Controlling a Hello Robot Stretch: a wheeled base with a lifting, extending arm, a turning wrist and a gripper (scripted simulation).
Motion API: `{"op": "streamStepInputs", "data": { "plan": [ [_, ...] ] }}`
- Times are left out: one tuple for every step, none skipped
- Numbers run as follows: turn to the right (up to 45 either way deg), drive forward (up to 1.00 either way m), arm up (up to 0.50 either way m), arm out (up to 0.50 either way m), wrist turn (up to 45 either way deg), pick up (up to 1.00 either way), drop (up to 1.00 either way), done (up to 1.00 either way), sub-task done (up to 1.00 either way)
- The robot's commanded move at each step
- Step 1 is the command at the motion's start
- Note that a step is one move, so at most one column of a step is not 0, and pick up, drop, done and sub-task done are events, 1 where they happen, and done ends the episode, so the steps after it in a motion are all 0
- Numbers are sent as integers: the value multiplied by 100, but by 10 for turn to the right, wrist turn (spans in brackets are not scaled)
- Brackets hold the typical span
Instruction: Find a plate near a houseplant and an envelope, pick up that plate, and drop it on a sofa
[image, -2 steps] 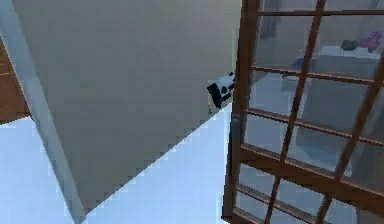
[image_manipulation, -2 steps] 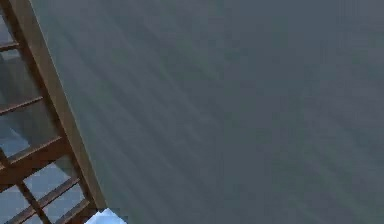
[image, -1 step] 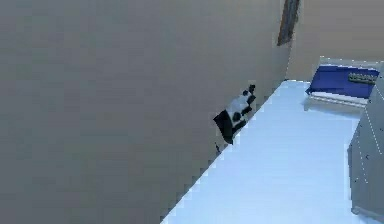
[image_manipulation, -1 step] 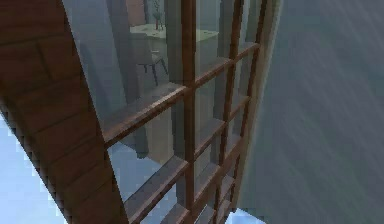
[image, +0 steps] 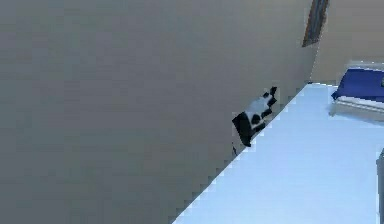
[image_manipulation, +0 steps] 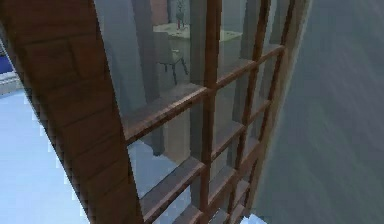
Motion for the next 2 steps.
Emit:
{"op": "streamStepInputs", "data": {
  "plan": [
    [0,25,0,0,0,0,0,0,0],
    [330,0,0,0,0,0,0,0,0]
  ]
}}
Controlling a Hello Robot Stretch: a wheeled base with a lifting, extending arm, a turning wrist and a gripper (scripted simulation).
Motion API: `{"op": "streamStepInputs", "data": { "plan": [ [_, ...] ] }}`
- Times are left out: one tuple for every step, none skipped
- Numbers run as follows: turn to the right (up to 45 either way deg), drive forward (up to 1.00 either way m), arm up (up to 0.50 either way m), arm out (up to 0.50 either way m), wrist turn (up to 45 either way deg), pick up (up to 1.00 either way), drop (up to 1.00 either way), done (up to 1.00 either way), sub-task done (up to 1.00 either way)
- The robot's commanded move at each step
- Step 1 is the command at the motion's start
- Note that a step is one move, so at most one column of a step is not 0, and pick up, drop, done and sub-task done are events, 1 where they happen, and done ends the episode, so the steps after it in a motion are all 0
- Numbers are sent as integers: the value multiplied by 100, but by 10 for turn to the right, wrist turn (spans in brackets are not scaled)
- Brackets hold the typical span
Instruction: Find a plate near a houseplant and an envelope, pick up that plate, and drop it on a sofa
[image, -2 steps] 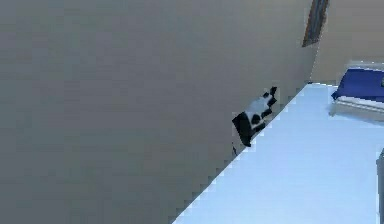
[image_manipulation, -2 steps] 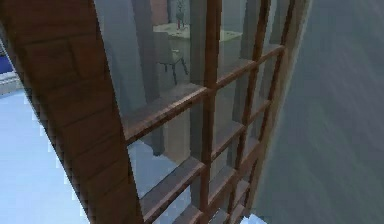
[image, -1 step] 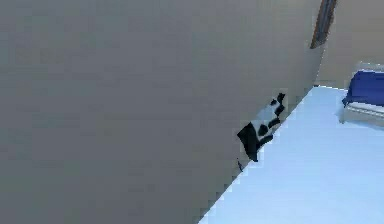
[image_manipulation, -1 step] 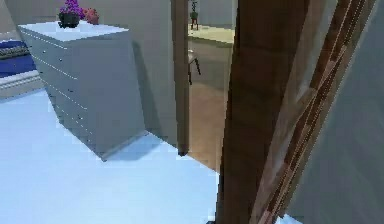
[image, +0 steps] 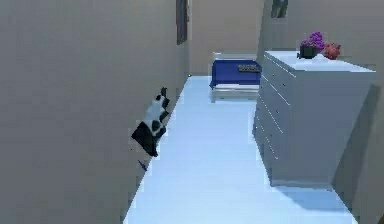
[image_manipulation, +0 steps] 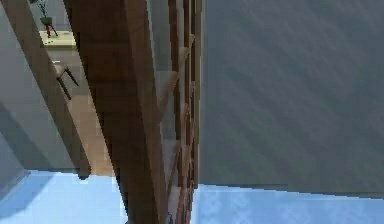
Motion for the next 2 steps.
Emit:
{"op": "streamStepInputs", "data": {
  "plan": [
    [0,45,0,0,0,0,0,0,0],
    [450,0,0,0,0,0,0,0,0]
  ]
}}
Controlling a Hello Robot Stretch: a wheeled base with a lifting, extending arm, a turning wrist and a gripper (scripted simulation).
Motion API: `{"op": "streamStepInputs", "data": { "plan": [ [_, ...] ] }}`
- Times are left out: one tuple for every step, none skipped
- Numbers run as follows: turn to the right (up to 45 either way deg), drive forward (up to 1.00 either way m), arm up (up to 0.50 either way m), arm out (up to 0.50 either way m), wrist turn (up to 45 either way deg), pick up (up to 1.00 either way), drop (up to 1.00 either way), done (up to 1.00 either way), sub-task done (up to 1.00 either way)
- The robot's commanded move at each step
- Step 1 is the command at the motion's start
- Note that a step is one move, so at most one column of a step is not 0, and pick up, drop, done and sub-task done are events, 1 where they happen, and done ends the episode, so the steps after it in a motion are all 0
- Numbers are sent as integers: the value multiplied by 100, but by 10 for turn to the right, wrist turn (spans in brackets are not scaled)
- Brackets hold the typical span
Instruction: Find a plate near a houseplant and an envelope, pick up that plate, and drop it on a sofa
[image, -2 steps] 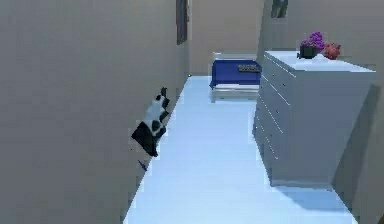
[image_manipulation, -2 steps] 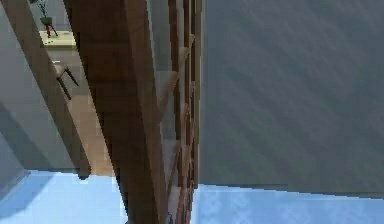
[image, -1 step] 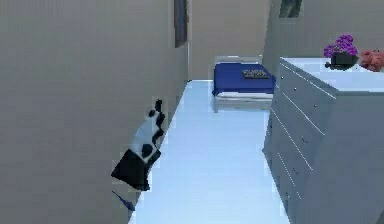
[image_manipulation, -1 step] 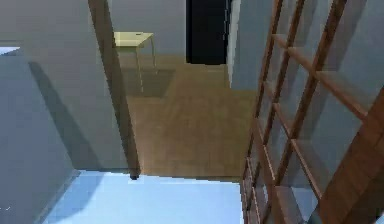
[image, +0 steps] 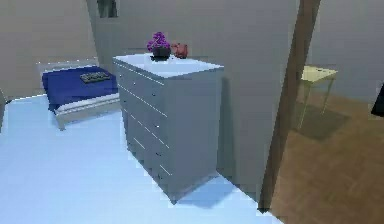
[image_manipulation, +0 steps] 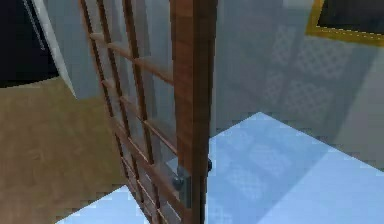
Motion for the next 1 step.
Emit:
{"op": "streamStepInputs", "data": {
  "plan": [
    [450,0,0,0,0,0,0,0,0]
  ]
}}
